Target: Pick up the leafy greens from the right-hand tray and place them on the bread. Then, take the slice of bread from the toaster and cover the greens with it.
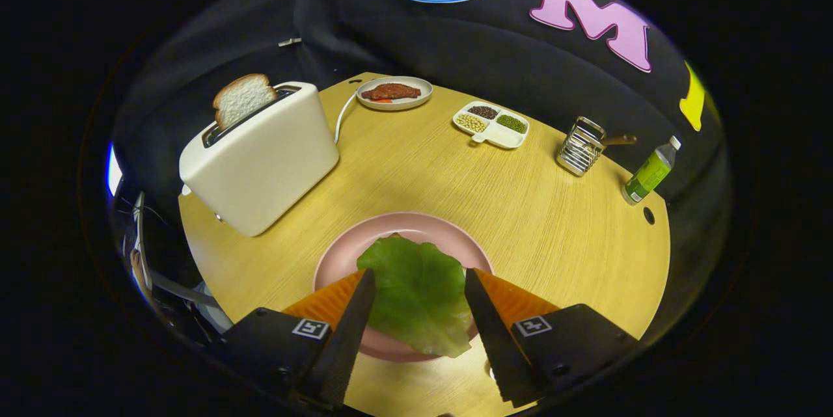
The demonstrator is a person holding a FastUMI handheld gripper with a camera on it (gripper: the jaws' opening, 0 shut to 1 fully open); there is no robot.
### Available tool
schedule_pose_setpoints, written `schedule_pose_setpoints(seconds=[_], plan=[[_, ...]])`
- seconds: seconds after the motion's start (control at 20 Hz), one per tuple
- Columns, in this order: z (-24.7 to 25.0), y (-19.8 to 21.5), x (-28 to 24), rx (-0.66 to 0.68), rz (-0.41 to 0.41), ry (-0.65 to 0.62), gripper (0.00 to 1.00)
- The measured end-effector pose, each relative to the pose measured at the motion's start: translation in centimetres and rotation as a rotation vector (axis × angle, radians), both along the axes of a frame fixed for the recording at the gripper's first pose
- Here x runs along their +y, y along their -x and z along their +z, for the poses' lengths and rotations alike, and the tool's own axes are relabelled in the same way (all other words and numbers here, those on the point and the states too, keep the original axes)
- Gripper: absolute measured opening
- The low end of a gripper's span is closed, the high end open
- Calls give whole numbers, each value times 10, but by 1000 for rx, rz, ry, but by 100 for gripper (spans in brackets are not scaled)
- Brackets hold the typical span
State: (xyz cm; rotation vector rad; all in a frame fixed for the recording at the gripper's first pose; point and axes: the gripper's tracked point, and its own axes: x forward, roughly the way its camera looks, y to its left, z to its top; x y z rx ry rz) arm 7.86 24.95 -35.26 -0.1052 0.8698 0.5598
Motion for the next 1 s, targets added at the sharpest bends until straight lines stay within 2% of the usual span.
schedule_pose_setpoints(seconds=[0.15,0.5,0.75,1.0], plan=[[17,1,0,-44,-8,-24,94],[103,11,-15,-220,-59,-147,94],[204,30,-35,-486,-69,-216,94],[310,62,-29,-790,0,-217,95]])
